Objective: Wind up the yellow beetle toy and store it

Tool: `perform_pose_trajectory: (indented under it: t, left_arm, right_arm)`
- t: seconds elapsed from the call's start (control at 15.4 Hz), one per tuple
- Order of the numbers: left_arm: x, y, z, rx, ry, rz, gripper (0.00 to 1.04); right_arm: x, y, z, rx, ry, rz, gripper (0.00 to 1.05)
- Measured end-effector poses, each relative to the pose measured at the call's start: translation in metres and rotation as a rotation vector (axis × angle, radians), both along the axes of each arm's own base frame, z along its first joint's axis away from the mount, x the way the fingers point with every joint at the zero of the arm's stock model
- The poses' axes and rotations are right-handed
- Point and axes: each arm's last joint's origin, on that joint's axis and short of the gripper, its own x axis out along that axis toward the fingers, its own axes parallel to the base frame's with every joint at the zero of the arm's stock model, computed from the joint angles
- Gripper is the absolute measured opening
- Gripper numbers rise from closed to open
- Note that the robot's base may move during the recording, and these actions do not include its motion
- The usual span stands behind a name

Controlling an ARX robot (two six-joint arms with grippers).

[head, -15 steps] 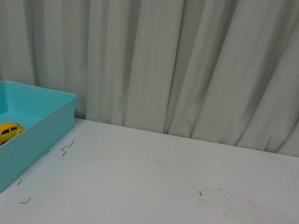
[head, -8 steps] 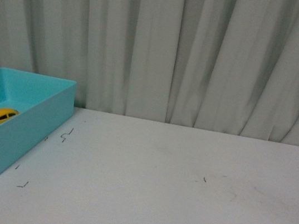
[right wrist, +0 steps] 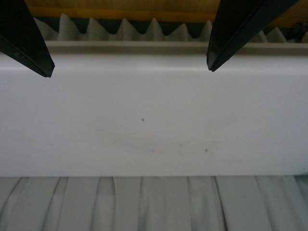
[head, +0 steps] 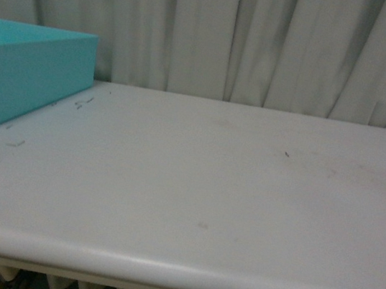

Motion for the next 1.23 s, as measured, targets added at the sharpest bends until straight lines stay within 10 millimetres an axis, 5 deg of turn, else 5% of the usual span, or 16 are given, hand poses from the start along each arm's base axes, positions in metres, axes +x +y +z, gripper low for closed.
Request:
perform_pose_trajectory:
  t: [1.23]
  left_arm:
    - [0.0000,0.0000,-0.0003,0.000,0.003,-0.001,0.98]
  right_arm:
    - [0.0000,0.0000,-0.0004,0.001,0.004,0.000,0.98]
